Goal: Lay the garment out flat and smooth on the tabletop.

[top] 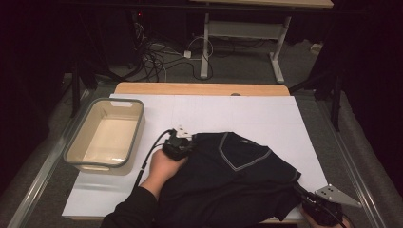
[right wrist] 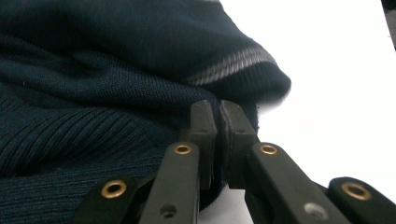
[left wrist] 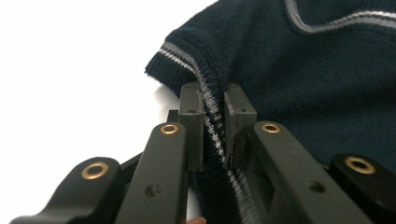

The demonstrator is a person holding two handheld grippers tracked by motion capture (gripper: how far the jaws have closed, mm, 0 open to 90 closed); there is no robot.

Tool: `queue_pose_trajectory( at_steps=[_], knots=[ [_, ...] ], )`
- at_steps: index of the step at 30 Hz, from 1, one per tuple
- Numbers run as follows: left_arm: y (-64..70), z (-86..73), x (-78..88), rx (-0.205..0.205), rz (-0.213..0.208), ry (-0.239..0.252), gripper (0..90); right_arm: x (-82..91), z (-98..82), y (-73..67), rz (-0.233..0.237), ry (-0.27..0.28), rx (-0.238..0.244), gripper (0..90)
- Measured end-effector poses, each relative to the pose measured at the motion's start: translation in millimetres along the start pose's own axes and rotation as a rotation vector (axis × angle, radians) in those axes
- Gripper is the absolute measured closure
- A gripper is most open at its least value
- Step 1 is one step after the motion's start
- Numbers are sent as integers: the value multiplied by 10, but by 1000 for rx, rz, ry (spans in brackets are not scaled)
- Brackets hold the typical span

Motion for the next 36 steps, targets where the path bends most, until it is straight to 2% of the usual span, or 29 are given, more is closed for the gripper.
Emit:
queue_pose_trajectory(
  at_steps=[3,5,7,8,9,11,12,13,15,17,18,20,22,23,25,27,29,30,31,32,33,34,35,36],
  knots=[
    [-230,-177,180,20,81,5,789,-25,24,-5,2,0,8,858],
    [-347,-327,297,62,104,9,789,-31,30,0,4,1,7,858],
    [-374,-474,386,65,125,16,789,-30,30,14,6,1,9,858],
    [-360,-530,425,83,127,26,788,-30,30,23,6,-1,8,858],
    [-304,-570,452,84,124,35,788,-34,30,27,6,1,5,858],
    [-110,-600,434,31,113,37,785,-50,30,30,5,-5,3,856],
    [-44,-600,422,-12,133,33,784,-55,37,33,6,-4,-7,853],
    [-14,-592,422,-20,143,38,782,-60,49,39,7,2,-8,849],
    [-13,-589,424,11,117,37,760,-65,75,31,2,14,-12,800],
    [-39,-599,447,41,99,50,659,-63,132,4,19,35,-29,649],
    [-51,-613,478,68,87,61,597,-62,170,-14,30,49,-29,598],
    [-58,-646,554,112,46,108,516,-82,267,-40,35,70,-32,544],
    [-38,-699,643,131,2,151,464,-162,377,-22,39,72,-28,537],
    [-18,-732,674,129,-18,174,463,-227,427,1,32,57,-15,539],
    [13,-766,712,109,-29,200,396,-399,521,96,16,3,-4,543],
    [41,-773,709,86,-57,201,386,-589,597,204,31,-55,-13,546],
    [67,-776,710,60,-57,206,384,-774,633,237,58,-126,-18,456],
    [73,-776,709,54,-63,205,384,-858,635,210,84,-159,-27,385],
    [72,-777,706,53,-67,203,383,-914,633,160,82,-175,-13,358],
    [68,-778,702,56,-71,199,370,-931,640,123,64,-181,14,410],
    [67,-778,702,56,-74,197,361,-932,637,105,65,-168,10,513],
    [69,-779,701,55,-74,197,361,-919,623,88,73,-147,12,702],
    [72,-779,702,53,-73,198,362,-895,606,79,90,-137,16,852],
    [75,-779,701,51,-71,198,361,-875,589,71,99,-127,19,869]
  ],
)
Point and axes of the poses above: each handheld gripper's, and its own axes: x roughly backward along the jaws, z roughly out of its top, y roughly to its right, the point moved 5 cm from there along -x, roughly forward along the jaws, and after that the axes turned 6 degrees about z, right-handed, at the moved point
